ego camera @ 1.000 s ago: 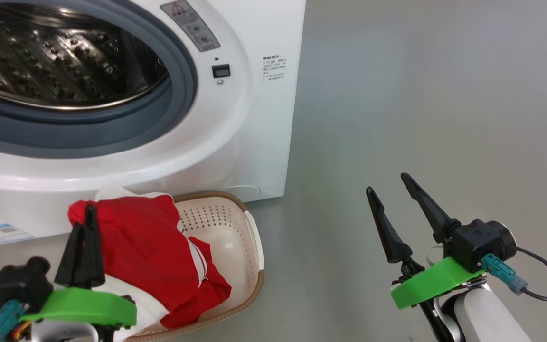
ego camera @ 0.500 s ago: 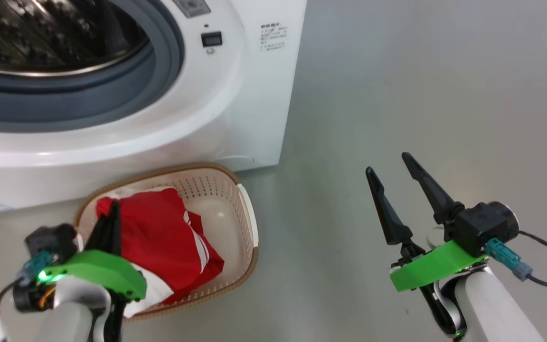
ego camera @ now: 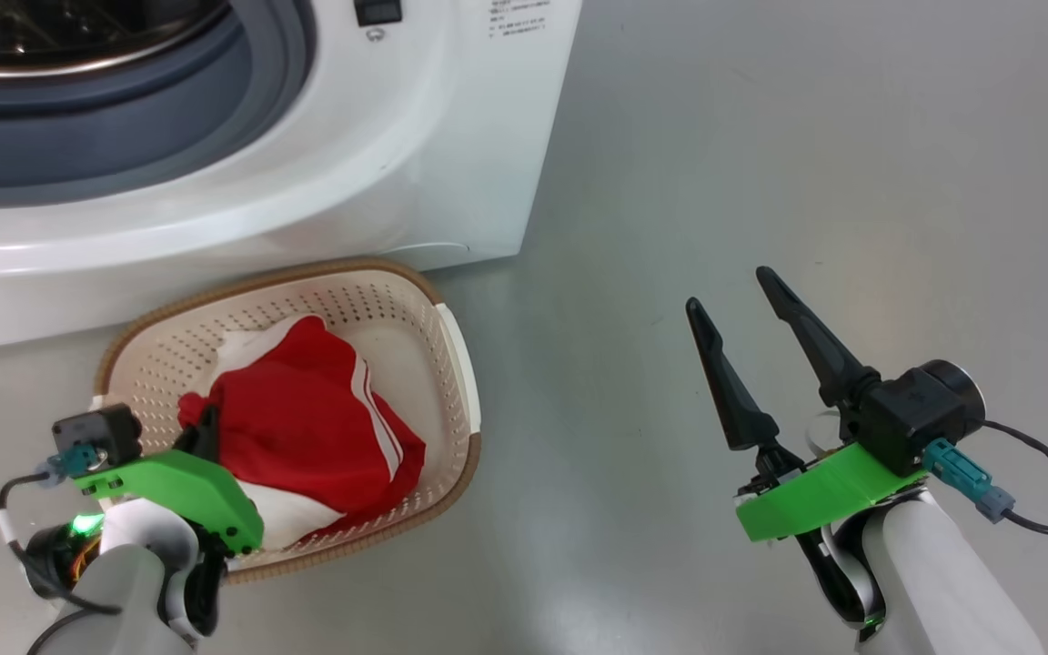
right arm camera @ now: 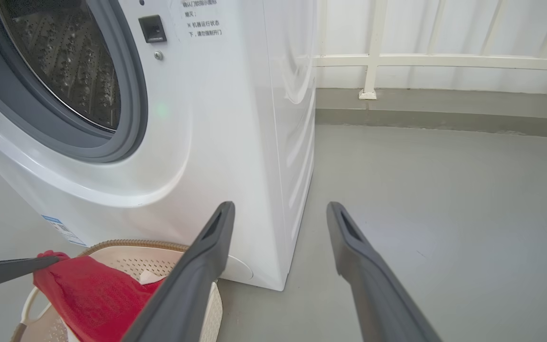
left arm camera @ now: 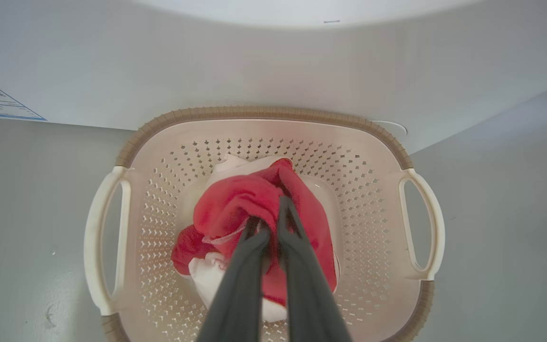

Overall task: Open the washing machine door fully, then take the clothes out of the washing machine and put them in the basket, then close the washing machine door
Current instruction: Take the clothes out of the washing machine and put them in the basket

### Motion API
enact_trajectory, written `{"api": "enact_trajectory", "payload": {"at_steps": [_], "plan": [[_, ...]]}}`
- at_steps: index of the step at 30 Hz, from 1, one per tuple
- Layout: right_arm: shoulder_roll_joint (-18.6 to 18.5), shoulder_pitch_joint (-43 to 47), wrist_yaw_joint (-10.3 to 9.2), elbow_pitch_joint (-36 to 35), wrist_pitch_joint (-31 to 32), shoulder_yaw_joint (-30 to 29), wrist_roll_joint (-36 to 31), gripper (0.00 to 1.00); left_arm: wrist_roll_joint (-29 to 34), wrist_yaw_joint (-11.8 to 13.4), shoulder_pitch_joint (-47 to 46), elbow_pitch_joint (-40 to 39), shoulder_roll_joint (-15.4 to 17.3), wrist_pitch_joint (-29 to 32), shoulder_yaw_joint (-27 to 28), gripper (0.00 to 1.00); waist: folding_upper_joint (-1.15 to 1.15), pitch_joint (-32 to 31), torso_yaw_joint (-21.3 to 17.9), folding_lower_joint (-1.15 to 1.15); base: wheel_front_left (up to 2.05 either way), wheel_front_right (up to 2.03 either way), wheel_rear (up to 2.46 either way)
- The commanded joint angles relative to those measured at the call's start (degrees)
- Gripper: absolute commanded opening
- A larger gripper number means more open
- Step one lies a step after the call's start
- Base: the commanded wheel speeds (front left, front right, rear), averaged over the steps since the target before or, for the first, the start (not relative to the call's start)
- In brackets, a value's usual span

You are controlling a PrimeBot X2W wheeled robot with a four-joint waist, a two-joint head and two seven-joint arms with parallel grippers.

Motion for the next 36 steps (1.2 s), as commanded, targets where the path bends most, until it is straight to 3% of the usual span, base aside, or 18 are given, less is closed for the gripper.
{"api": "enact_trajectory", "payload": {"at_steps": [1, 15, 16, 19, 20, 22, 24, 26, 36], "plan": [[0.15, -0.95, 0.28, -1.49, -0.37, 1.18, -0.06, 1.00, -0.54, -0.81, -1.36, 1.45, 1.23, 0.23, 1.64, 0.00, 0.00, 0.90, -0.48, 0.00, 0.00, 0.00, 0.00], [0.15, -2.23, 0.28, -1.84, -0.37, 2.14, 0.20, 1.00, -2.02, -4.08, -9.23, 17.24, 0.96, 0.96, 1.30, 0.02, 0.00, 5.58, -1.48, 0.00, 0.00, 0.00, 0.00], [0.15, -2.34, 0.28, -1.87, -0.37, 2.22, 0.22, 1.00, -2.07, -4.17, -9.78, 18.14, 1.01, 0.98, 1.27, 0.14, 0.00, 5.86, -1.55, 0.00, 0.00, 0.00, 0.00], [0.15, -2.59, 0.28, -1.94, -0.37, 2.46, 0.30, 1.00, -2.23, -4.70, -11.03, 20.20, 1.13, 0.58, 1.18, 0.25, 0.00, 6.58, -1.84, 0.00, 0.00, 0.00, 0.00], [0.15, -2.64, 0.28, -1.90, -0.37, 2.46, 0.29, 1.00, -2.32, -4.79, -11.29, 20.71, 1.13, 0.31, 1.21, 0.38, 0.00, 6.72, -1.94, 0.00, 0.00, 0.00, 0.00], [0.15, -2.72, 0.28, -1.80, -0.37, 2.44, 0.25, 1.00, -2.26, -4.82, -11.57, 21.58, 1.11, -0.13, 1.02, 0.49, 0.00, 6.89, -2.15, 0.00, 0.00, 0.00, 0.00], [0.15, -2.75, 0.28, -1.70, -0.37, 2.41, 0.31, 1.00, -2.24, -4.82, -11.66, 22.25, 1.07, -0.45, 0.86, 0.81, 0.00, 6.90, -2.33, 0.00, 0.00, 0.00, 0.00], [0.15, -2.75, 0.28, -1.59, -0.37, 2.33, 0.41, 1.00, -2.21, -4.96, -11.62, 22.74, 1.03, -0.65, 0.65, 1.00, 0.00, 6.78, -2.45, 0.00, 0.00, 0.00, 0.00], [0.15, -2.69, 0.28, -0.29, -0.37, 0.26, 0.03, 1.00, -3.06, -6.45, -11.74, 23.51, 0.46, -5.04, 0.67, 1.00, 0.00, 4.64, -1.77, 0.00, 0.00, 0.00, 0.00]]}}
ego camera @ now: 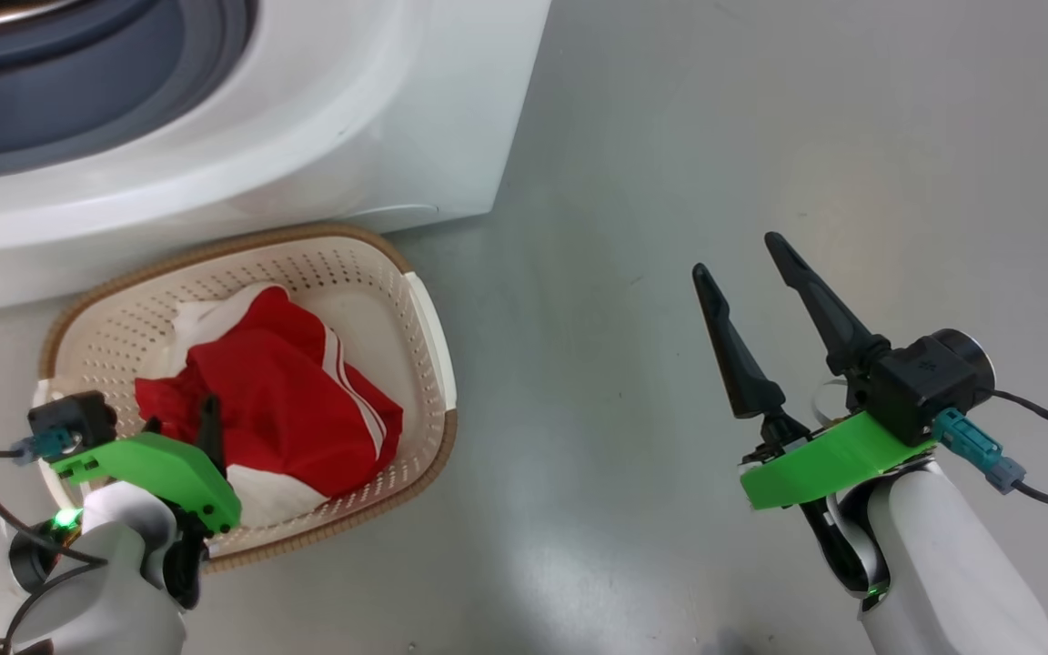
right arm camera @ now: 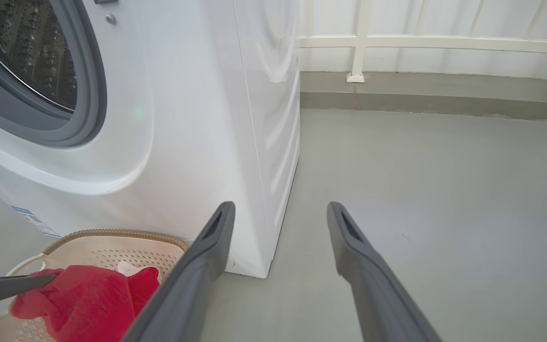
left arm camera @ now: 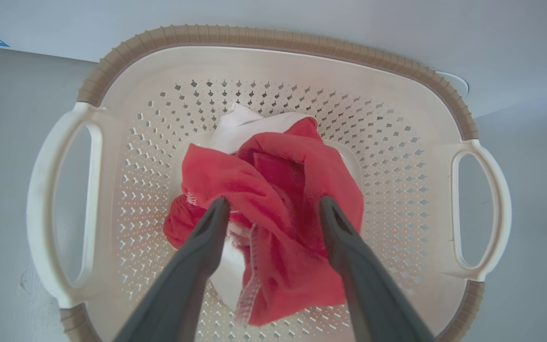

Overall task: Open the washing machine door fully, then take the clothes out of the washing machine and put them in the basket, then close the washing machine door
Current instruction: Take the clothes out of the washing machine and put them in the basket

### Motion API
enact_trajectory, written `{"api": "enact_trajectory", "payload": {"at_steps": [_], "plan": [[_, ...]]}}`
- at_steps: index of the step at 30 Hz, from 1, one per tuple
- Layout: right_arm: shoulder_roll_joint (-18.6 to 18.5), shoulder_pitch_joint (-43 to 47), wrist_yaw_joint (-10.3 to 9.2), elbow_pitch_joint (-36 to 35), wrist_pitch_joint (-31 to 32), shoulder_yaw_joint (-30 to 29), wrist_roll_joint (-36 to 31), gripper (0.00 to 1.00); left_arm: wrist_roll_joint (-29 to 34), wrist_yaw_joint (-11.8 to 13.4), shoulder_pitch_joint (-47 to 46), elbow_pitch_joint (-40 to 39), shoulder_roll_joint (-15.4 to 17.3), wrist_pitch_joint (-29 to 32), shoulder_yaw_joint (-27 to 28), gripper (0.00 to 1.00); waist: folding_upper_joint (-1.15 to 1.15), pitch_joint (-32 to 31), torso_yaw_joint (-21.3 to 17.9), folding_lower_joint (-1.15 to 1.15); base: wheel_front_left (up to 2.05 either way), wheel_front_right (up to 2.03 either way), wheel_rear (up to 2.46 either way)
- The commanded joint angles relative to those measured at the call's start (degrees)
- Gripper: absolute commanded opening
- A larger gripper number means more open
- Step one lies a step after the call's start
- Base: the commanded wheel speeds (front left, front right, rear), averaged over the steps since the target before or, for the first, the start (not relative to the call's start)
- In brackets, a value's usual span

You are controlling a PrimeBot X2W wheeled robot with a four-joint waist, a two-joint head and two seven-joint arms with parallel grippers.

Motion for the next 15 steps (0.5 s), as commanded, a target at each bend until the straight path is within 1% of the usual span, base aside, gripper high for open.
{"api": "enact_trajectory", "payload": {"at_steps": [1, 5, 9, 12, 15], "plan": [[0.17, 0.37, 0.28, -1.01, -0.37, 0.75, 0.04, 1.00, -0.03, -0.51, 0.10, -0.22, 1.93, -0.92, 0.93, 1.00, 0.00, -0.74, 0.34, 0.00, 0.00, 0.00, 0.00], [0.17, 0.57, 0.28, -0.57, -0.37, 0.31, 0.05, 1.00, 0.00, -1.28, 0.32, -0.98, 1.35, -2.83, 0.56, 1.00, 0.00, -2.50, 0.76, 0.00, 0.00, 0.00, 0.00], [0.17, 0.98, 0.28, 0.03, -0.37, -0.18, -0.14, 1.00, 0.36, -1.66, 1.01, -3.55, 1.22, -4.36, 0.54, 1.00, 0.00, -4.52, 1.23, 0.00, 0.00, 0.00, 0.00], [0.17, 1.31, 0.28, 0.45, -0.37, -0.61, -0.34, 1.00, 0.90, -1.76, 2.13, -6.35, 1.15, -4.70, 0.69, 1.00, 0.00, -6.19, 1.60, 0.00, 0.00, 0.00, 0.00], [0.17, 1.69, 0.28, 0.77, -0.37, -1.23, -0.50, 1.00, 1.87, -1.23, 4.12, -12.22, 1.48, -4.75, 2.04, 1.00, 0.00, -7.88, 1.99, 0.00, 0.00, 0.00, 0.00]]}}
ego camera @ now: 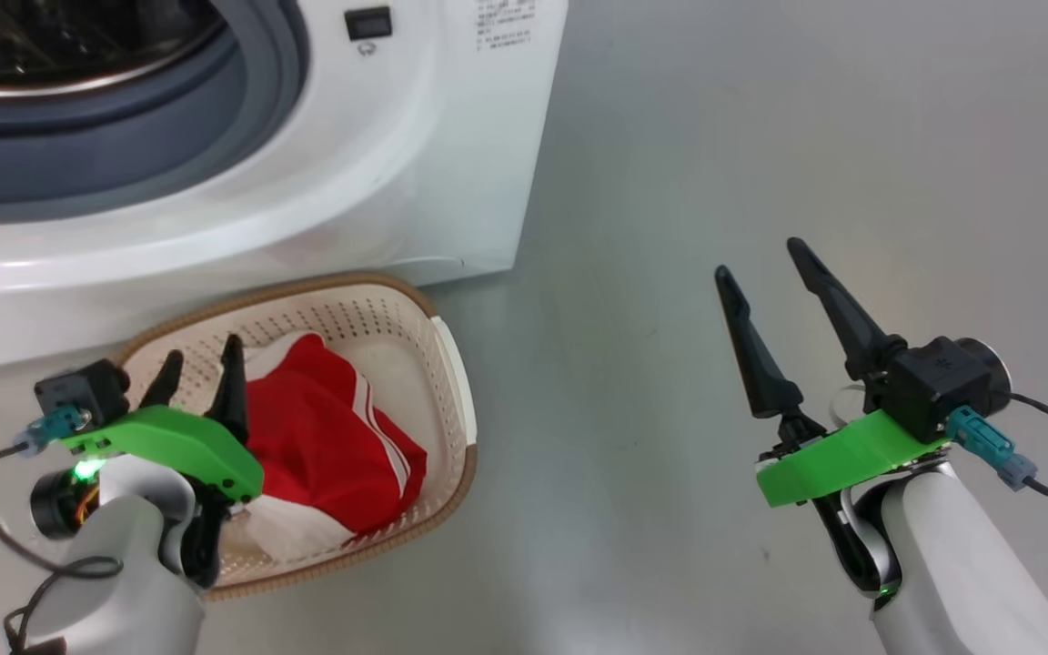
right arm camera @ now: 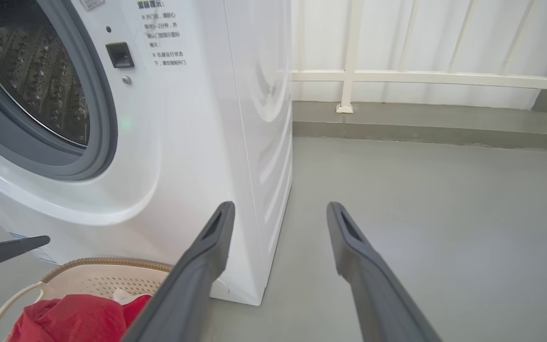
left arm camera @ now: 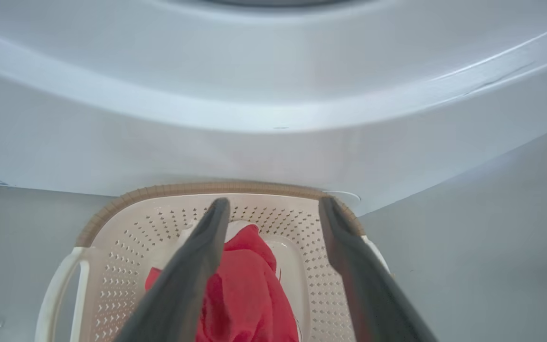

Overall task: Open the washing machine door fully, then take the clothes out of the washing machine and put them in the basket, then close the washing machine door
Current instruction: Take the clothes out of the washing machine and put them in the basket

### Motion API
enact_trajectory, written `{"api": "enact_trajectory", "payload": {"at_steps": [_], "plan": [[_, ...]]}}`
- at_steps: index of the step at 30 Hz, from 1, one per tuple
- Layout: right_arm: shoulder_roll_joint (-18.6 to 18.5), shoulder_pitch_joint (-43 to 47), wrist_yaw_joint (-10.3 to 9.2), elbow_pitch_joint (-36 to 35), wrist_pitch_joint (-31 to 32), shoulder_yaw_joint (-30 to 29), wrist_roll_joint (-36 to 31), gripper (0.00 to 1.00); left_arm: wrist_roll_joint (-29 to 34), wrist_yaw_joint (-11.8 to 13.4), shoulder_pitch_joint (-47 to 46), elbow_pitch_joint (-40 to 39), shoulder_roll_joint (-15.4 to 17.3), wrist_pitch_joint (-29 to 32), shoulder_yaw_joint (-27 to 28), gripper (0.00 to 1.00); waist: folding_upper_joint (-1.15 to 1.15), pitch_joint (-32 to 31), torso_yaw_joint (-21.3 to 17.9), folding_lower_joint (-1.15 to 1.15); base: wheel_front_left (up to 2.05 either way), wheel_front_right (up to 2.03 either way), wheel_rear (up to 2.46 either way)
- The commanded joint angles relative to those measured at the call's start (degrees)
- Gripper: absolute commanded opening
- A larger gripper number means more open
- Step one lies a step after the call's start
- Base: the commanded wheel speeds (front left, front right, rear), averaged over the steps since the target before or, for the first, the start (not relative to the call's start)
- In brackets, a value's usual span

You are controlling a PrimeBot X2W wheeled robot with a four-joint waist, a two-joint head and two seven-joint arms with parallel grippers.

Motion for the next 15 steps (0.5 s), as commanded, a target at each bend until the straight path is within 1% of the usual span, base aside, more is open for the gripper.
{"api": "enact_trajectory", "payload": {"at_steps": [1, 4, 7, 8, 9, 15], "plan": [[0.16, 1.62, 0.28, -0.85, -0.37, 0.33, -0.45, 1.00, 1.26, 0.53, 3.18, -5.02, 1.86, -0.68, 2.40, 1.00, 0.00, -2.57, 0.80, 0.00, 0.00, 0.00, 0.00], [0.16, 2.06, 0.28, -0.39, -0.37, -0.14, -0.51, 1.00, 3.26, 2.03, 6.38, -13.12, 1.46, -0.69, 4.26, 1.00, 0.00, -4.52, 1.10, 0.00, 0.00, 0.00, 0.00], [0.16, 2.48, 0.28, 0.28, -0.37, -0.57, -0.46, 1.00, 5.56, 2.35, 10.63, -21.05, 0.76, -0.70, 5.59, 1.00, 0.00, -6.42, 1.30, 0.00, 0.00, 0.00, 0.00], [0.16, 2.48, 0.28, 0.28, -0.37, -0.57, -0.46, 1.00, 5.56, 2.35, 10.63, -21.05, 0.76, -0.70, 5.59, 1.00, 0.00, -6.42, 1.30, 0.00, 0.00, 0.00, 0.00], [0.16, 2.63, 0.28, 0.51, -0.37, -0.76, -0.41, 1.00, 6.24, 2.24, 12.03, -23.27, 0.47, -0.70, 5.75, 1.00, 0.00, -7.10, 1.37, 0.00, 0.00, 0.00, 0.00], [0.16, 3.35, 0.28, 0.98, -0.37, -1.80, -0.26, 1.00, 10.88, 4.30, 19.25, -36.38, -0.32, -0.70, 7.85, 1.00, 0.00, -10.83, 1.75, 0.00, 0.00, 0.00, 0.00]]}}
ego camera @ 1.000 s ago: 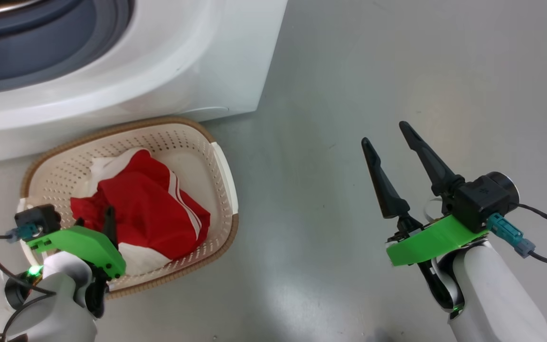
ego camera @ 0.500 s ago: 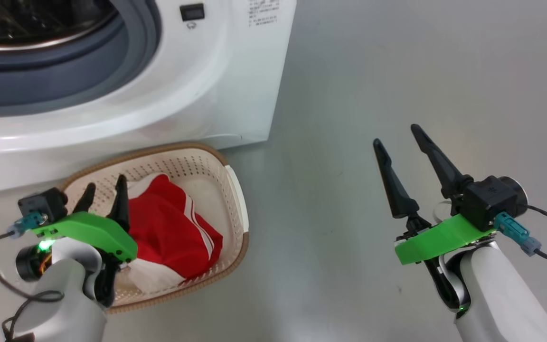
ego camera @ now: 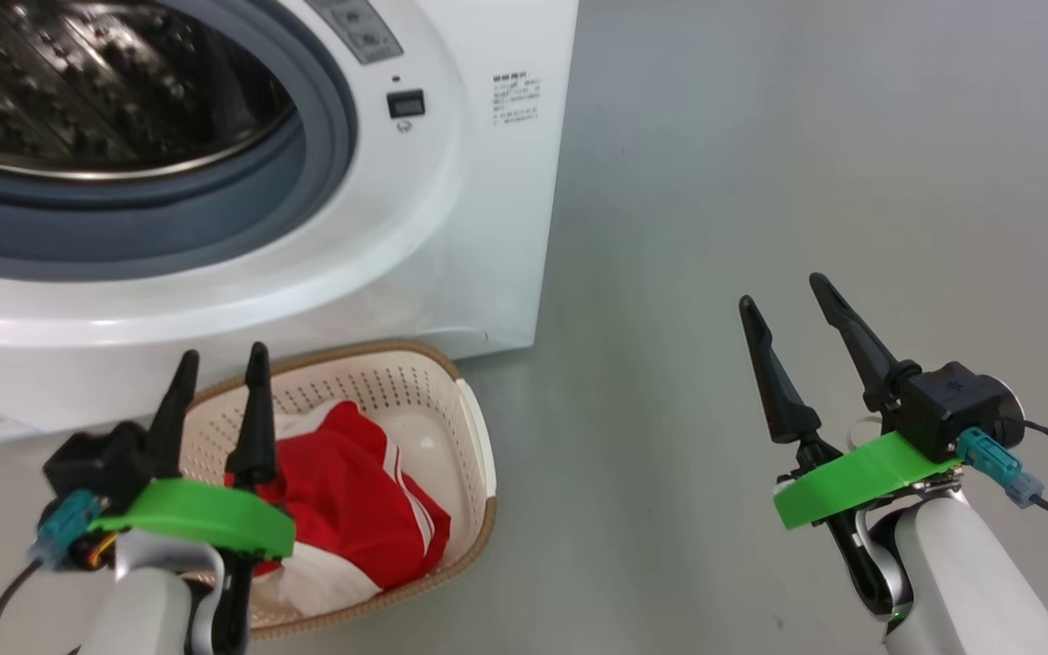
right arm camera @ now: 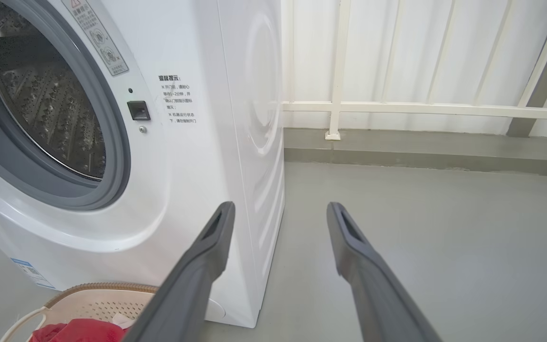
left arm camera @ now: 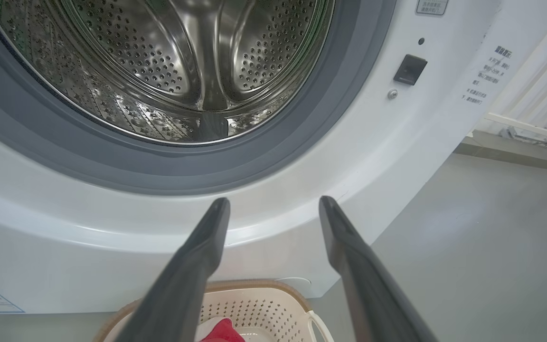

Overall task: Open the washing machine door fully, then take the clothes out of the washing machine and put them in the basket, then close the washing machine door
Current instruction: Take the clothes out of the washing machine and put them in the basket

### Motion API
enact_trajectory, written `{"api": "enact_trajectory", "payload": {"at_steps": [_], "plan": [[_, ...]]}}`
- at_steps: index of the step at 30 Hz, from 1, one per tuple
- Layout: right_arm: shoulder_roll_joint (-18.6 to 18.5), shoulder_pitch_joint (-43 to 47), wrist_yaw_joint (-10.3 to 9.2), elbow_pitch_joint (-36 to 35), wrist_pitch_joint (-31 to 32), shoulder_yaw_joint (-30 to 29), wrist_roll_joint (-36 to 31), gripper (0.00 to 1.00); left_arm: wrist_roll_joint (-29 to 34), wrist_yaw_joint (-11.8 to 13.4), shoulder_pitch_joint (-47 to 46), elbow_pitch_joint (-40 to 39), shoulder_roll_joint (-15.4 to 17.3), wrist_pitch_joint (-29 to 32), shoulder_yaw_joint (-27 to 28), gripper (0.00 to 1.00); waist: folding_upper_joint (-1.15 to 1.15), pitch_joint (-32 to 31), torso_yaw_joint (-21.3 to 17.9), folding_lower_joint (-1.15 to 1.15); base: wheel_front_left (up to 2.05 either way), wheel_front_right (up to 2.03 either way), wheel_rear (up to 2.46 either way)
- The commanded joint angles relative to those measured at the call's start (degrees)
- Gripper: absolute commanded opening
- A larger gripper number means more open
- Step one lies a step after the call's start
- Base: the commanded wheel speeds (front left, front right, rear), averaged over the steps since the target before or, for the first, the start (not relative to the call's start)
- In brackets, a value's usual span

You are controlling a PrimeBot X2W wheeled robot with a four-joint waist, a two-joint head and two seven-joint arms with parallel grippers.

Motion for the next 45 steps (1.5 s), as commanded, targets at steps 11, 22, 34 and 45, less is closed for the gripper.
{"api": "enact_trajectory", "payload": {"at_steps": [11, 22, 34, 45], "plan": [[0.16, 2.08, 0.28, -2.21, -0.37, -0.48, -1.51, 1.00, 5.05, 3.55, 12.55, -18.41, 1.13, -0.68, 4.35, 1.00, 0.00, -8.42, 0.56, 0.00, 0.00, 0.00, 0.00], [0.16, 5.90, 0.28, -5.32, -0.37, -1.35, -2.26, 1.00, 6.11, 6.84, 20.61, -27.51, 2.06, 0.79, 5.45, 1.00, 0.00, -13.51, 0.04, 0.00, 0.00, 0.00, 0.00], [0.16, 11.33, 0.28, -8.11, -0.37, -1.91, -2.97, 1.00, 5.80, 8.83, 27.04, -30.59, 2.70, 1.98, 6.83, 1.00, 0.00, -17.32, -0.28, 0.00, 0.00, 0.00, 0.00], [0.16, 12.14, 0.28, -8.86, -0.37, -2.31, -3.38, 1.00, 6.00, 9.89, 28.00, -30.84, 3.23, 1.94, 7.13, 1.00, 0.00, -17.83, -0.37, 0.00, -0.01, 0.00, 0.01]]}}
